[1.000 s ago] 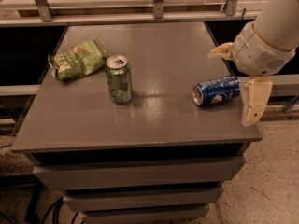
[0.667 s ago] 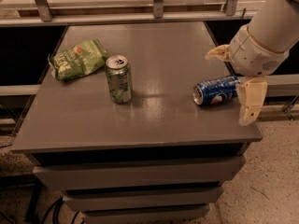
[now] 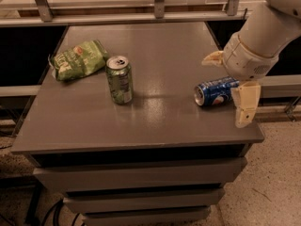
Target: Move pepsi can near green jalapeno chip bag
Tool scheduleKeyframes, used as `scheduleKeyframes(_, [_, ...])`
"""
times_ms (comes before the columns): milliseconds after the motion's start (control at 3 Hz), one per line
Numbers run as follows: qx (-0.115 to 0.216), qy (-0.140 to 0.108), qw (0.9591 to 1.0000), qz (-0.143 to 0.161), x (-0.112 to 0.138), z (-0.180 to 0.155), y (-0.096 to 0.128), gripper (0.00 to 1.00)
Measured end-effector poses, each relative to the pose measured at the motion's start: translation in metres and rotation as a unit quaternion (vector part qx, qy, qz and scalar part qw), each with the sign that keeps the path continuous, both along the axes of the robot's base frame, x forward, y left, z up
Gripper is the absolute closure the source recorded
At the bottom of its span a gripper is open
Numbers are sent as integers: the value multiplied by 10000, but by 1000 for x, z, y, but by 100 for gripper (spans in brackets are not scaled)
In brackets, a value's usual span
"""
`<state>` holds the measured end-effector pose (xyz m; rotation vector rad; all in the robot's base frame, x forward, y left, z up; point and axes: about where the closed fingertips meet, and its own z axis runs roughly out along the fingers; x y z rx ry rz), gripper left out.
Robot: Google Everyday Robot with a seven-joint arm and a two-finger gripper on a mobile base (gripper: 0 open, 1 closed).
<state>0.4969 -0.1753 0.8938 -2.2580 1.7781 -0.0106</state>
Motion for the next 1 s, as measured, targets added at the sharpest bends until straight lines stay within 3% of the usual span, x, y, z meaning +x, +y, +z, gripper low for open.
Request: scheduleKeyframes(1000, [-170, 25, 9998, -126, 23, -25, -4, 0])
